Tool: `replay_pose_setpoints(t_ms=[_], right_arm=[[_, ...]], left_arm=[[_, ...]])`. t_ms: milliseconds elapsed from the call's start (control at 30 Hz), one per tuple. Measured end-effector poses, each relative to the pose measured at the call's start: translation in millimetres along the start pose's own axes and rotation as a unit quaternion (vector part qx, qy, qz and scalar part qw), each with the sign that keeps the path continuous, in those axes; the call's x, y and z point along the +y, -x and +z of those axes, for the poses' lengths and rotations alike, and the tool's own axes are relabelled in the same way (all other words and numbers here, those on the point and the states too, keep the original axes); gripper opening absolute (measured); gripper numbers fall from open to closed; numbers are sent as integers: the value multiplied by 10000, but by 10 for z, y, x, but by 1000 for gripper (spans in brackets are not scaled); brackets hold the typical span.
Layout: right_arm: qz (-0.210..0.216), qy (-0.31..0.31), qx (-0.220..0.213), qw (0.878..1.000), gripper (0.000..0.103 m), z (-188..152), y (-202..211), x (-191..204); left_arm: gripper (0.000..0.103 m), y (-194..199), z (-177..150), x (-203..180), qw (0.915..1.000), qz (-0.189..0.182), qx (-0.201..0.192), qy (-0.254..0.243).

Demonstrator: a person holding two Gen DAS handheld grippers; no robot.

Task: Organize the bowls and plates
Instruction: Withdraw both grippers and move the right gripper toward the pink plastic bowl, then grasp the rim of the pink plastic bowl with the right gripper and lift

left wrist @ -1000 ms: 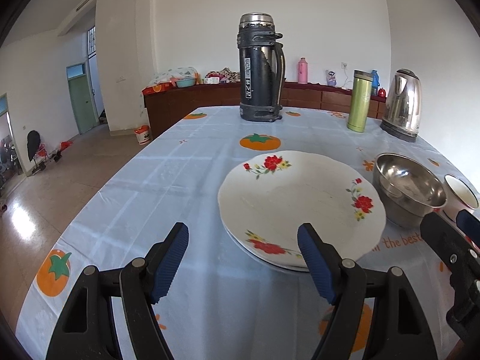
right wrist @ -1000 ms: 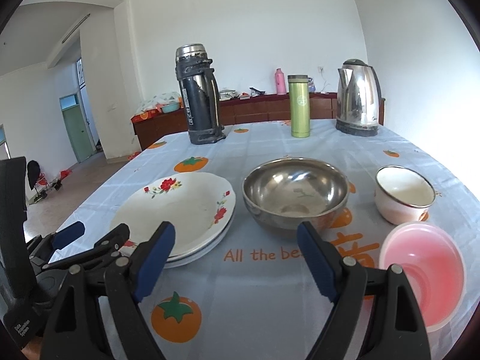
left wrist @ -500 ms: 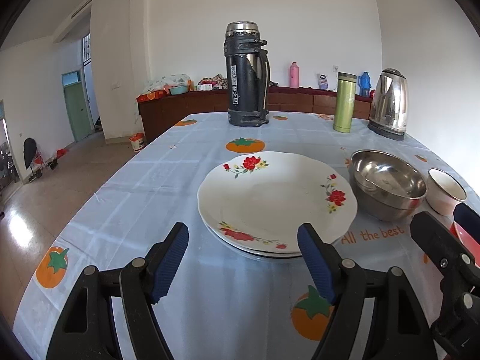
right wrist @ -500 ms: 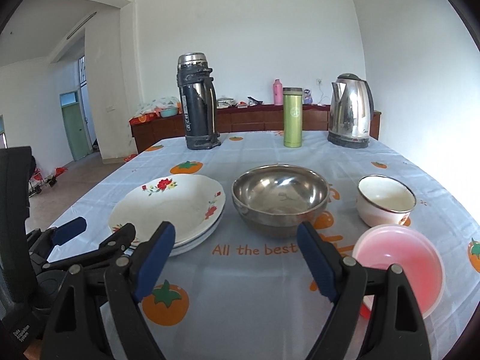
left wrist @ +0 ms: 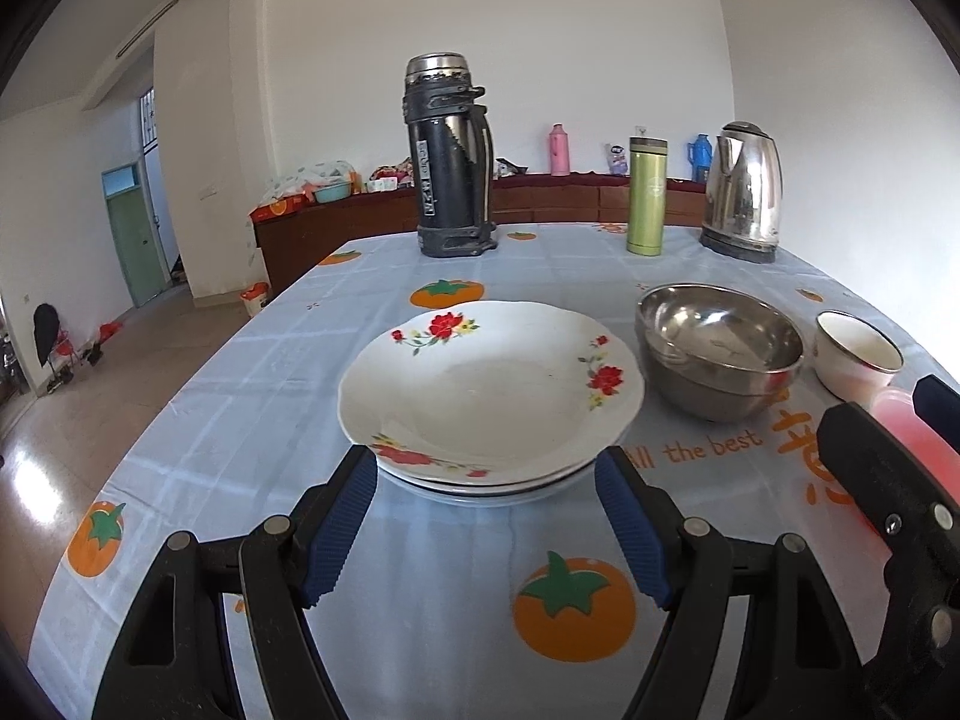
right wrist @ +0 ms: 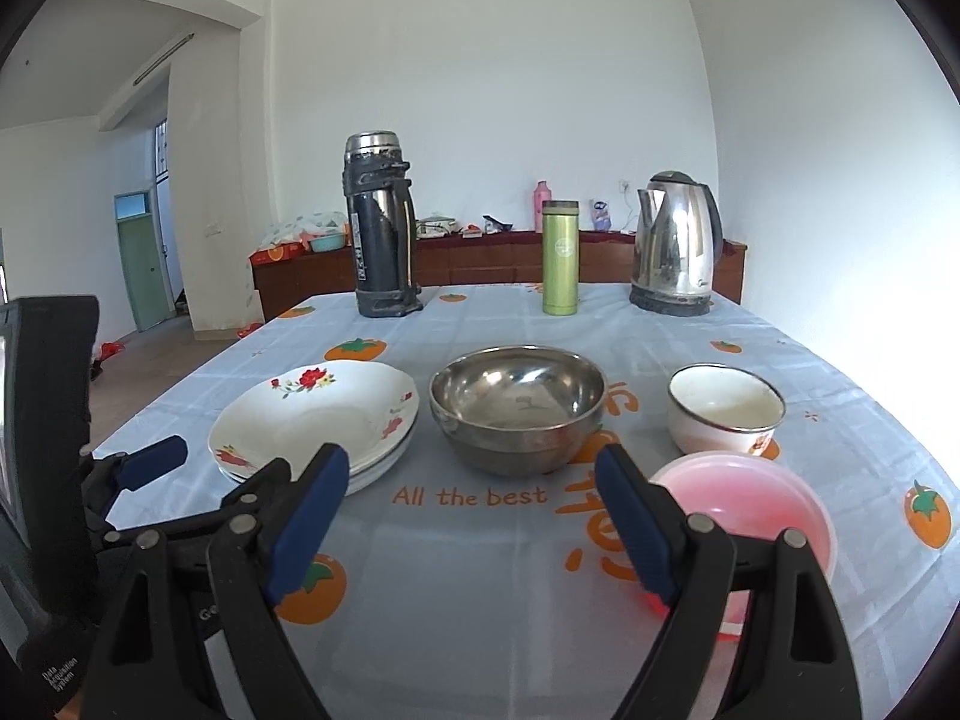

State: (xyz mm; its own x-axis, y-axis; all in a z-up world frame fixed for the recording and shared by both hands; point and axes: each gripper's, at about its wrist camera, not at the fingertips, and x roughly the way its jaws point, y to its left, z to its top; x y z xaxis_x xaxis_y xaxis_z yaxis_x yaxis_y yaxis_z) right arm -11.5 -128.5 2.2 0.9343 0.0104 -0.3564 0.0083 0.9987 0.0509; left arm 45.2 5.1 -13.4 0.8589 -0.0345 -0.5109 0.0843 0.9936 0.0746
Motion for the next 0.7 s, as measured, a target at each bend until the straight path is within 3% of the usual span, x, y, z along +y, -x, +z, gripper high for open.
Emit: replay_pose_setpoints(t_ms=[300, 700], right_arm=[[-67, -4, -139, 9999, 86, -59, 136, -110], [-302, -58, -533, 9981, 86, -81, 392, -412]], left_arm=[[77, 56, -5, -152, 9999, -51, -39, -128], [77, 95, -16, -416, 9986, -465, 47, -229]])
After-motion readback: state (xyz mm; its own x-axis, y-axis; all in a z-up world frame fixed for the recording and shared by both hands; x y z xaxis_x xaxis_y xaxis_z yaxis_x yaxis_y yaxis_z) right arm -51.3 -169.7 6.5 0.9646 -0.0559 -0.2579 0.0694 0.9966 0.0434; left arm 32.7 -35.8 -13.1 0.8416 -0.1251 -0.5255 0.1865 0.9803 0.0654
